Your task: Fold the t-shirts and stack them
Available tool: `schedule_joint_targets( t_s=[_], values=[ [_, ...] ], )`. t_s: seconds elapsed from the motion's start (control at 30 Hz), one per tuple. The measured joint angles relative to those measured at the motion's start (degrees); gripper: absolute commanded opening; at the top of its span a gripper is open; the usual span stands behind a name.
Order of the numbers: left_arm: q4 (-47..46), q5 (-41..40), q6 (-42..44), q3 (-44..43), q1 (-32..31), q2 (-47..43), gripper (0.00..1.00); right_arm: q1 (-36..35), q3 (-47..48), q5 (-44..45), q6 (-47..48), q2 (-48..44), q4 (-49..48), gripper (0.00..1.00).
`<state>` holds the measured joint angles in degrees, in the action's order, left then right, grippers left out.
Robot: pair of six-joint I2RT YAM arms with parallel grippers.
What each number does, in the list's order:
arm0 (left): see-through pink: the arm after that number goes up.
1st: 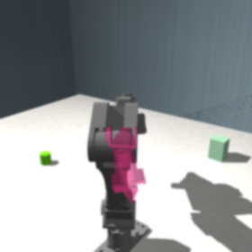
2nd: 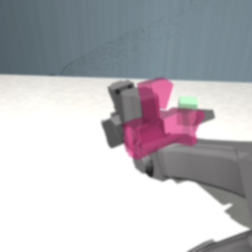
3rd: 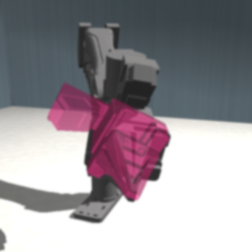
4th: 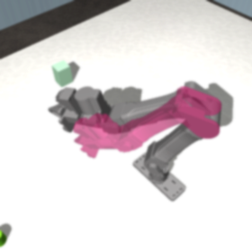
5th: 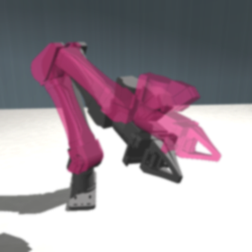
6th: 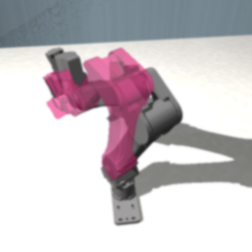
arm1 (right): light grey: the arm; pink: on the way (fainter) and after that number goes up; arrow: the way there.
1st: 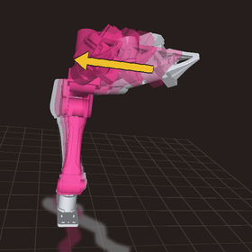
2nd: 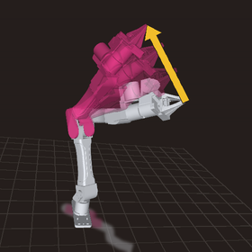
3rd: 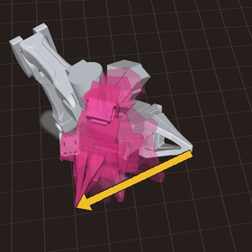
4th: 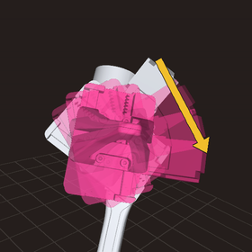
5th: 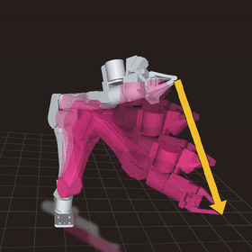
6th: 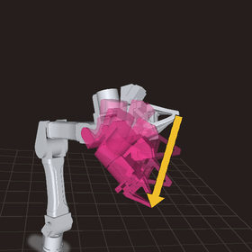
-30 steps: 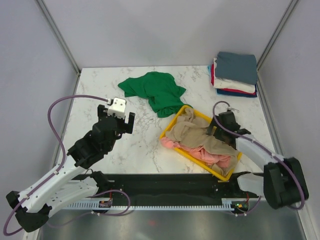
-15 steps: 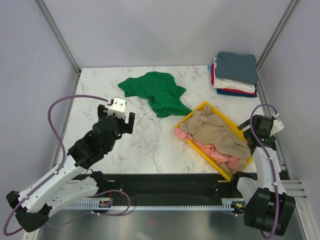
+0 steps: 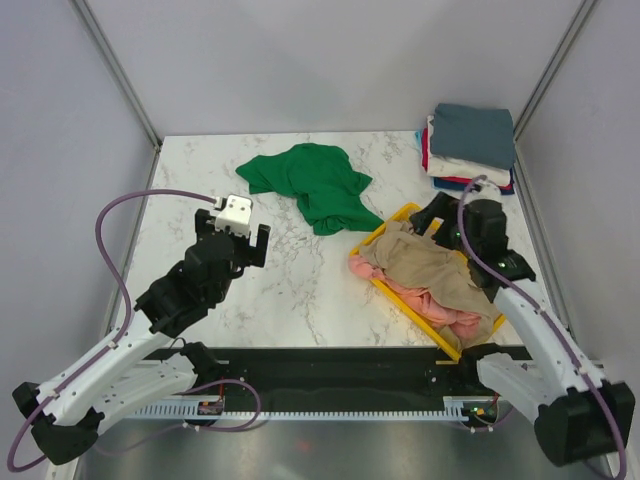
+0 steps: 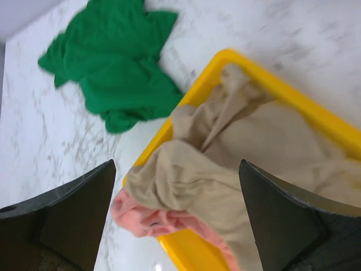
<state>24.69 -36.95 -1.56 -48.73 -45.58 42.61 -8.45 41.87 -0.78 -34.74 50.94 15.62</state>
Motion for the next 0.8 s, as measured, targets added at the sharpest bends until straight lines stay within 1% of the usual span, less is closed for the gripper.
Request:
schedule_joint_targets(
  t_s=[0.17,0.3,0.43,0.5,0.53,0.6,0.63,0.7,0.73,0.77,0.8],
  values=[
    [0.0,0.0,0.0,0.0,0.2,0.4,0.95,-14.5,3.7,-1.1,2.1,14.3,-1.4,0.98],
    [0.0,-0.1,0.0,0.0,0.2,0.9,0.95,-23.3,7.0,-1.0,4.6,23.5,-1.4,0.98],
    [0.0,-0.2,0.0,0.0,0.2,1.0,0.96,-27.5,10.3,-1.7,8.1,30.9,-1.5,0.96],
    [0.0,-0.2,0.0,0.0,0.2,1.1,0.96,-28.3,10.3,-2.3,9.9,33.2,-1.3,0.91],
    [0.0,-0.2,0.0,0.0,0.2,1.2,0.96,-28.4,10.3,-2.4,10.6,33.7,-1.1,0.84],
    [0.0,-0.3,0.0,0.0,0.2,1.4,0.96,-28.6,10.0,-2.7,12.2,34.2,-1.0,0.77],
    [0.0,-0.3,0.0,0.0,0.2,1.6,0.96,-28.6,9.8,-2.9,12.8,34.2,-1.0,0.68],
    [0.0,-0.3,0.0,0.0,0.2,1.9,0.96,-28.6,9.2,-3.0,14.1,34.3,-1.1,0.58],
    [0.0,-0.2,0.0,0.0,0.3,1.9,0.96,-28.6,8.9,-3.1,14.7,34.4,-1.0,0.47],
    [0.0,-0.2,0.0,0.0,0.3,2.0,0.96,-28.6,8.6,-3.1,15.2,34.5,-1.0,0.42],
    [0.0,-0.2,0.0,0.0,0.3,2.0,0.96,-28.6,8.4,-3.1,15.6,34.8,-1.0,0.33]
  ],
)
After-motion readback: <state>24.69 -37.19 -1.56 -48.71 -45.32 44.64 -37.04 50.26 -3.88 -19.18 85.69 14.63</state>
